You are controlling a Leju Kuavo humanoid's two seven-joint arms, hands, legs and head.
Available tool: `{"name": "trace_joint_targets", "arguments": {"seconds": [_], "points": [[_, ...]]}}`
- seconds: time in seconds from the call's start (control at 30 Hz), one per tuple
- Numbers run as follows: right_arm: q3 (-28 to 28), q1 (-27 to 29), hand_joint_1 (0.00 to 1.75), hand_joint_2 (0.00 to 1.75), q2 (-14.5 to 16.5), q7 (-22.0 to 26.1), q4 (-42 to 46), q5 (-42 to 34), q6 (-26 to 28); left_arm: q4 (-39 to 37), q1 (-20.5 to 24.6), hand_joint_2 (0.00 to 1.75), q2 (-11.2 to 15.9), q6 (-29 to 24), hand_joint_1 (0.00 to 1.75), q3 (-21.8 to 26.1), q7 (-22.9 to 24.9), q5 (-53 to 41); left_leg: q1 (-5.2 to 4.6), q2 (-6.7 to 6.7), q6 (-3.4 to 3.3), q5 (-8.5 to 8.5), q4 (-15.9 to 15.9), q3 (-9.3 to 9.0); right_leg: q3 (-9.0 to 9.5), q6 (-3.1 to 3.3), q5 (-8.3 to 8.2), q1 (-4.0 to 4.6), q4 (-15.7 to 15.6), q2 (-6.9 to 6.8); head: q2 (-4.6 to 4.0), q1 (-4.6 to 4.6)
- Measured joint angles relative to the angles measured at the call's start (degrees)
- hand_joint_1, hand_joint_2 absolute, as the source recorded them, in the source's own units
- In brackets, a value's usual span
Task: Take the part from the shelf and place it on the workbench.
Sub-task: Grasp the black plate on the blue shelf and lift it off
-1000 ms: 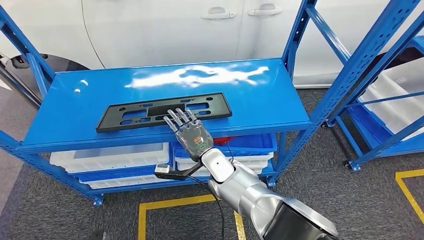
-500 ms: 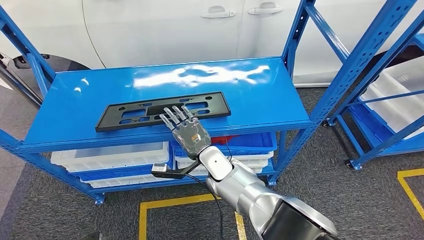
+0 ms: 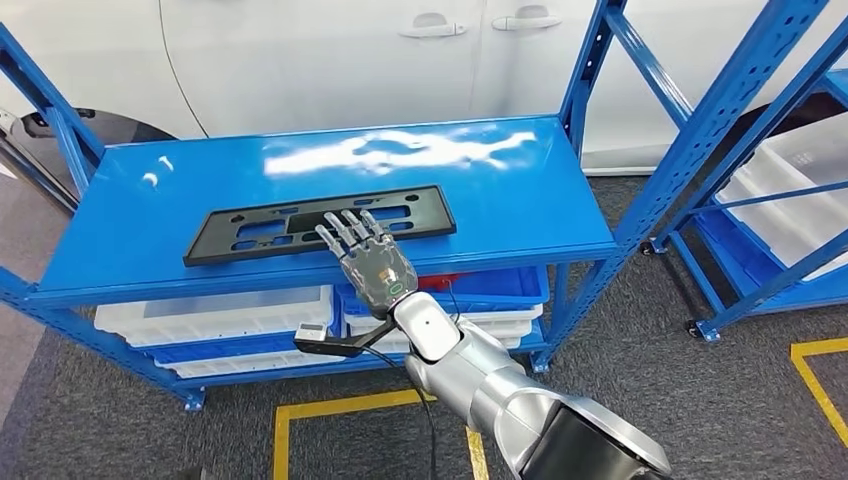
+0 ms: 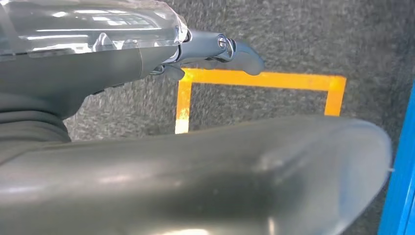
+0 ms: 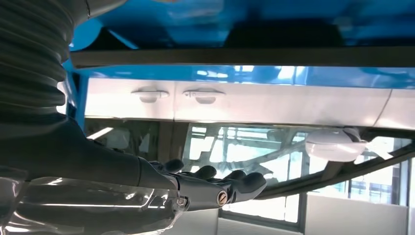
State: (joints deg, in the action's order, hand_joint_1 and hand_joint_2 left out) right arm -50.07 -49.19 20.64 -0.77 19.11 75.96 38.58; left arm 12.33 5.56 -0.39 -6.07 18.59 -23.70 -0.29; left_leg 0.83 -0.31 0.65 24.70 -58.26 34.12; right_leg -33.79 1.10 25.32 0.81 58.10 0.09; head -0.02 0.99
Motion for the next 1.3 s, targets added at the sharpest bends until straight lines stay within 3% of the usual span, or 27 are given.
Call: {"name": "trace_joint_targets", "arguments": {"seconds": [0.07, 0.1, 0.2, 0.23, 0.27, 0.3, 0.37, 0.43, 0.5, 0.6, 0.63, 0.73, 0.77, 0.8, 0.83, 0.9, 0.97, 1.03, 1.1, 1.13, 1.23, 1.27, 1.3], "points": [[-0.01, -0.04, 0.00, 1.75, 0.03, 0.59, 0.48, -1.25, 0.16, 0.00, -0.13, 0.00, -0.06, -0.09, 0.00, 0.04, -0.82, -0.19, 0.21, 0.02, -0.59, -0.19, 0.12, 0.06, -0.25, -0.57, 0.49, -0.06, 0.48, -0.01, 0.00, 0.01], [-0.01, -0.12, 0.00, 1.75, 0.04, 0.76, 0.76, -1.70, 0.19, 0.00, -0.13, 0.00, -0.08, -0.08, 0.00, 0.07, -1.21, -0.32, 0.35, 0.05, -0.90, -0.30, 0.26, 0.05, -0.87, -0.91, 1.47, -0.13, 1.88, -0.01, 0.00, 0.00], [-0.04, -0.20, 0.00, 1.75, 0.04, 0.95, 1.24, -2.23, 0.19, 0.00, -0.10, 0.00, -0.09, -0.01, 0.00, 0.10, -1.90, -0.60, 0.43, 0.10, -1.37, -0.38, 0.37, 0.10, -5.76, -1.71, 6.74, -0.58, 12.44, -0.01, 0.00, -0.01], [-0.04, -0.12, 0.00, 1.75, 0.03, 0.96, 1.26, -2.29, 0.18, 0.00, -0.14, 0.00, -0.09, 0.01, 0.00, 0.11, -1.95, -0.61, 0.41, 0.10, -1.38, -0.37, 0.35, 0.12, -7.42, -1.85, 7.78, -0.74, 15.76, -0.01, 0.00, -0.01], [-0.04, -0.04, 0.00, 1.75, 0.02, 0.97, 1.26, -2.34, 0.18, 0.00, -0.18, 0.00, -0.09, 0.01, 0.00, 0.13, -1.97, -0.62, 0.42, 0.09, -1.38, -0.36, 0.32, 0.12, -8.24, -1.92, 7.75, -0.87, 17.23, -0.02, 0.00, -0.01], [-0.04, -0.01, 0.00, 1.75, 0.02, 0.97, 1.30, -2.37, 0.18, 0.00, -0.21, 0.00, -0.10, 0.02, 0.00, 0.13, -1.99, -0.63, 0.42, 0.06, -1.34, -0.34, 0.28, 0.10, -7.89, -1.91, 6.54, -0.98, 16.22, -0.02, 0.00, -0.01], [-0.04, -0.06, 0.00, 1.75, 0.03, 0.97, 1.53, -2.41, 0.19, 0.00, -0.20, 0.00, -0.12, 0.02, 0.00, 0.13, -2.02, -0.64, 0.42, -0.02, -1.18, -0.24, 0.20, -0.02, -4.35, -1.61, 2.40, -1.08, 8.51, -0.03, 0.00, -0.01], [-0.05, -0.20, 0.00, 1.75, 0.05, 0.97, 1.73, -2.45, 0.19, 0.00, -0.17, 0.00, -0.13, 0.02, 0.00, 0.13, -2.05, -0.64, 0.26, -0.05, -0.74, -0.17, 0.13, 0.00, -1.22, -1.16, -0.04, -0.85, 1.74, -0.01, 0.00, -0.01], [-0.07, -0.25, 0.00, 1.75, 0.08, 0.97, 1.76, -2.54, 0.19, 0.00, -0.18, 0.00, -0.13, -0.08, 0.00, 0.14, -2.12, -0.72, 0.17, -0.06, -0.08, -0.26, 0.25, 0.08, -0.71, -0.73, -0.21, -0.52, 0.29, 0.06, 0.00, -0.01], [-0.08, -0.34, 0.00, 1.75, 0.19, 0.97, 1.95, -2.94, 0.21, 0.00, -0.16, 0.00, -0.15, -0.31, 0.00, 0.13, -2.68, -1.29, 0.34, 0.00, 0.84, 0.51, -0.56, 0.39, -0.42, 0.33, -0.71, -0.74, -0.52, 0.05, 0.00, 0.00], [-0.12, -0.42, 0.00, 1.75, 0.26, 0.97, 2.02, -3.07, 0.22, 0.00, -0.14, 0.00, -0.16, -0.07, 0.00, 0.12, -3.07, -1.49, 0.38, 0.03, 1.05, 1.80, -2.61, 1.26, -0.25, 0.64, -0.88, -0.88, -0.84, 0.00, 0.00, 0.01], [-0.31, -0.36, 0.00, 1.75, 0.38, 0.99, 1.98, -3.71, 0.25, 0.00, -0.22, 0.00, -0.18, 1.30, 0.00, 0.11, -4.69, -1.84, 0.45, 0.07, 1.50, 6.90, -13.63, 6.38, -0.19, 0.99, -0.92, -0.74, -0.93, -0.08, 0.00, 0.01], [-0.34, -0.24, 0.00, 1.75, 0.38, 1.08, 1.95, -4.19, 0.27, 0.00, -0.27, 0.00, -0.17, 1.60, 0.00, 0.12, -5.12, -1.91, 0.46, 0.07, 1.58, 7.28, -15.76, 7.45, -0.20, 1.01, -0.90, -0.66, -0.90, -0.07, 0.00, 0.01], [-0.37, -0.15, 0.00, 1.75, 0.38, 1.30, 1.91, -4.87, 0.28, 0.00, -0.32, 0.00, -0.17, 1.76, 0.00, 0.12, -5.40, -1.98, 0.46, 0.07, 1.58, 6.53, -15.64, 7.43, -0.18, 1.01, -0.88, -0.61, -0.85, -0.05, 0.00, 0.01], [-0.37, -0.10, 0.00, 1.75, 0.38, 1.62, 1.90, -5.69, 0.30, 0.00, -0.34, 0.00, -0.17, 1.85, 0.00, 0.12, -5.58, -2.04, 0.46, 0.08, 1.53, 4.82, -13.26, 6.29, -0.14, 0.97, -0.83, -0.59, -0.76, -0.03, 0.00, 0.01], [-0.36, -0.14, 0.00, 1.75, 0.39, 2.63, 1.92, -7.82, 0.26, 0.00, -0.30, 0.00, -0.16, 1.96, 0.00, 0.13, -5.84, -2.07, 0.38, 0.13, 1.24, 1.22, -5.11, 2.24, -0.13, 0.70, -0.57, -0.46, -0.40, 0.01, 0.00, 0.01], [-0.19, -0.15, 0.00, 0.87, 0.39, 4.19, 2.00, -11.00, 0.00, 0.00, -0.30, 0.00, -0.15, 2.08, 0.00, 0.14, -6.10, -2.12, 0.18, 0.08, 0.61, 0.01, -0.42, -0.01, -0.32, 0.25, -0.38, -0.23, -0.06, 0.07, 0.00, 0.00], [0.51, -0.08, 0.00, 0.00, 0.38, 6.69, 2.34, -16.03, -1.03, 0.00, -0.39, 0.00, -0.16, 2.08, 0.00, 0.19, -6.31, -2.13, 0.06, -0.01, -0.15, 0.05, 0.00, -0.03, -0.47, -0.28, -0.41, -0.17, 0.00, 0.11, 0.00, -0.01], [1.51, -0.10, 0.00, 0.00, 0.38, 9.07, 2.89, -20.95, -2.02, 0.00, -0.43, 0.00, -0.21, 1.99, 0.00, 0.26, -6.45, -2.08, 0.20, 0.00, -0.82, -0.18, 0.25, -0.04, -0.87, -0.93, 0.41, -0.33, 0.96, 0.09, 0.00, -0.01], [1.85, -0.20, 0.00, 0.00, 0.38, 9.76, 3.08, -22.41, -2.19, 0.00, -0.41, 0.00, -0.24, 1.92, 0.00, 0.29, -6.50, -2.08, 0.31, 0.03, -1.11, -0.31, 0.38, -0.04, -1.70, -1.24, 1.67, -0.40, 2.85, 0.08, 0.00, 0.00], [2.11, -0.36, 0.00, 0.00, 0.34, 10.04, 3.16, -23.44, -2.23, 0.00, -0.37, 0.00, -0.24, 1.66, 0.00, 0.37, -6.57, -2.14, 0.30, -0.04, -1.46, -0.38, 0.39, 0.10, -6.88, -1.84, 6.93, -0.75, 13.85, 0.06, 0.00, -0.01], [2.09, -0.33, 0.00, 0.00, 0.33, 9.76, 3.16, -23.33, -2.19, 0.00, -0.38, 0.00, -0.24, 1.52, 0.00, 0.42, -6.57, -2.13, 0.29, -0.21, -1.46, -0.38, 0.36, 0.14, -8.20, -1.94, 7.61, -0.86, 16.51, 0.05, 0.00, -0.01], [2.04, -0.32, 0.00, 0.00, 0.33, 9.37, 3.16, -23.06, -2.10, 0.00, -0.40, 0.00, -0.24, 1.40, 0.00, 0.50, -6.57, -2.11, 0.29, -0.52, -1.46, -0.38, 0.33, 0.15, -8.46, -1.94, 7.13, -0.95, 16.96, 0.07, 0.00, -0.01]]}}
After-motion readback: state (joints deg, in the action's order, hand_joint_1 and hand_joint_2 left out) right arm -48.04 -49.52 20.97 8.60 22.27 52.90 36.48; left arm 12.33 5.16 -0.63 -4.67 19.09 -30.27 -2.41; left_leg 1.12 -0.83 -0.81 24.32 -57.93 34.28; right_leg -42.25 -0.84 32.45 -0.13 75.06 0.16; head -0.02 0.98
